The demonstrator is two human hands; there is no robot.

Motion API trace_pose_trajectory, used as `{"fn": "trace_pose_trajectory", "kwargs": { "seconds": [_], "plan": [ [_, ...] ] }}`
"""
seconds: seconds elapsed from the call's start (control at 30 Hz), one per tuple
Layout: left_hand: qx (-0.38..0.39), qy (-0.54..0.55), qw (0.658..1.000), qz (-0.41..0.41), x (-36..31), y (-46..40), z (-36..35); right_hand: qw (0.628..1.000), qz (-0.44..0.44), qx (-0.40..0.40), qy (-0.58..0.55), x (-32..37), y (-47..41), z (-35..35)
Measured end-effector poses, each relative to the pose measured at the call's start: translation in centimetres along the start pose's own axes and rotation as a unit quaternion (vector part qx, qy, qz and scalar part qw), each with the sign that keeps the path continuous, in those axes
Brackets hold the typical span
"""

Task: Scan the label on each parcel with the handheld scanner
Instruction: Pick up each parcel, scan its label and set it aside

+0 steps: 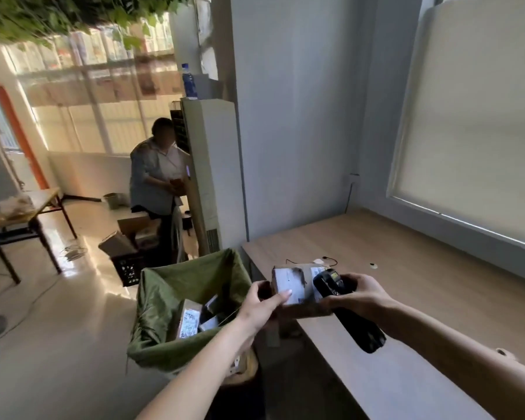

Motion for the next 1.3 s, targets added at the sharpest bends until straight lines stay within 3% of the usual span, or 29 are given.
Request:
{"fn": "trace_pose_trajectory", "kwargs": {
  "seconds": [0.13, 0.37, 0.7, 0.93, 1.1, 1.3],
  "plan": [
    [-0.019, -0.021, 1.0, -0.005, 2.5, -1.8, 8.1, 0.997, 0.012, 0.074, 0.016, 2.0, -5.8, -7.8],
    [-0.109, 0.031, 0.99, 0.083, 7.2, -7.8, 18.7, 0.986, 0.03, 0.161, 0.037, 3.8, -17.0, -19.9],
    [-0.205, 0.06, 0.961, 0.175, 14.5, -21.9, 26.4, 0.964, 0.006, 0.25, 0.093, 0.9, -35.4, -32.5],
    [-0.193, 0.042, 0.947, 0.252, 21.3, -27.6, 26.2, 0.942, -0.049, 0.287, 0.168, -5.4, -41.7, -36.1],
    [-0.078, -0.117, 0.947, 0.289, 24.8, -30.6, 25.2, 0.925, -0.061, 0.308, 0.216, -8.5, -44.9, -36.3],
    [-0.046, -0.248, 0.944, 0.215, 22.2, -34.4, 26.8, 0.935, -0.081, 0.274, 0.208, -9.1, -45.0, -34.2]
  ]
}}
Point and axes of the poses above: each hand's wrist, its own y-axis away from the middle knuckle, its own z-axis out of the back of the hand, x = y × z, the point moved 3 cm from there along -y, towards the middle knuckle, and after that the axes turned 7 degrees about -y, right-handed, at the moved point
